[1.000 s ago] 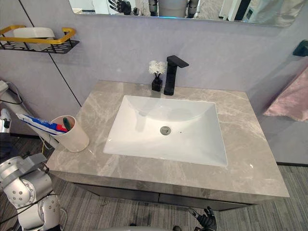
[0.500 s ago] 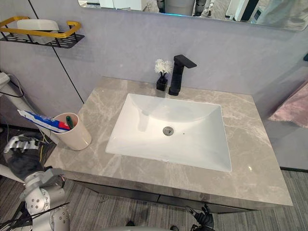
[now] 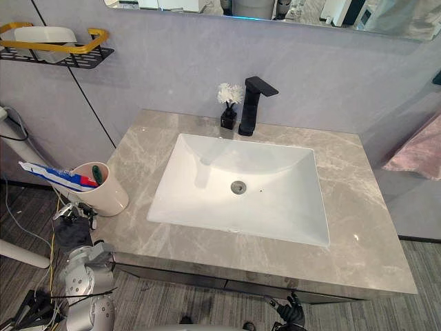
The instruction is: Organize washtable
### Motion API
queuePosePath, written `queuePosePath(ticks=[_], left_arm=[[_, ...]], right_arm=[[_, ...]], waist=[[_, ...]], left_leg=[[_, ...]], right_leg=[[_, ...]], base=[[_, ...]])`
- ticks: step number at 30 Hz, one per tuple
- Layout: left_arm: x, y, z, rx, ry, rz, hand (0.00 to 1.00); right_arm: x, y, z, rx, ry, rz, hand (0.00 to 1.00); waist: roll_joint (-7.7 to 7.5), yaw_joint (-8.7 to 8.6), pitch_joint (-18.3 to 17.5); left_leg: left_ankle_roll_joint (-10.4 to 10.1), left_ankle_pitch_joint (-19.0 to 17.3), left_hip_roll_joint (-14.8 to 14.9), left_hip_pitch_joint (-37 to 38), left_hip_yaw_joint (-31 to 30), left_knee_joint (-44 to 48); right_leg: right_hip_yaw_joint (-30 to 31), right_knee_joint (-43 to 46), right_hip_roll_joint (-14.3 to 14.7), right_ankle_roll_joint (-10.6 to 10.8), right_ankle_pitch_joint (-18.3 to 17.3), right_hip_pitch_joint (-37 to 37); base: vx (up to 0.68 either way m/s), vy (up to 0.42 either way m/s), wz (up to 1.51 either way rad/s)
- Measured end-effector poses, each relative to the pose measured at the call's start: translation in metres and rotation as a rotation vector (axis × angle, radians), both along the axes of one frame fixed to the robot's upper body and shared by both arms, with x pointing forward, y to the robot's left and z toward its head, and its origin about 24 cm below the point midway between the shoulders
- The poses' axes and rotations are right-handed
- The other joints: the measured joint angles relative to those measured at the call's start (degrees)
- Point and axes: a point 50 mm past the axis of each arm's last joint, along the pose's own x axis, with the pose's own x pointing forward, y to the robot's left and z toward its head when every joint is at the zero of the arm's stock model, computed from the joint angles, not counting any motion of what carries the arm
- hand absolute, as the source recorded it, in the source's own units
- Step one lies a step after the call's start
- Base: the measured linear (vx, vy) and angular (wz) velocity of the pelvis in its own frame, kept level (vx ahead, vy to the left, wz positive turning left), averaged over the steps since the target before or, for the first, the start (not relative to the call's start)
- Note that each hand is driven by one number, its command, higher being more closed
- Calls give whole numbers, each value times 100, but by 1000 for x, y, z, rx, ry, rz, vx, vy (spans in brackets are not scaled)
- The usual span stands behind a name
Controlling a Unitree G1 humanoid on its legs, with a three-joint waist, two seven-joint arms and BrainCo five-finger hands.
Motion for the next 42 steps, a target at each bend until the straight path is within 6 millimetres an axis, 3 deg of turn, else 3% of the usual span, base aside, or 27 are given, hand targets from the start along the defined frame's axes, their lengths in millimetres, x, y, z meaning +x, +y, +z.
queuePosePath(ticks=[5, 16, 31, 42], left_arm=[[5, -3, -9, 8, 43, -43, 100], [18, -5, -6, 51, 44, -105, 100], [42, 14, -1, 188, 73, -129, 100], [53, 35, 14, 231, 35, -70, 100]], right_arm=[[1, 0, 0, -5, 0, 9, 0], [5, -1, 1, -9, -8, 15, 0], [15, -12, 1, -30, -7, 40, 0], [22, -16, 1, -31, -15, 24, 0]], waist=[[31, 13, -69], [28, -14, -99], [12, -39, -83], [-77, -184, 15]], left_leg=[[15, 15, 32, -37, 73, 4], [6, 27, 35, -64, 116, 1], [33, 81, -52, -173, 165, -69], [45, 87, -91, -285, 234, -99]], right_leg=[[84, 1, 31, -8, 9, -87], [134, -197, 52, -14, 151, -107], [267, -253, 59, 16, 248, -291], [338, -257, 44, 30, 268, -484]], base=[[-32, -13, -8], [-11, -4, -3], [-33, -8, -3], [-14, -3, -3]])
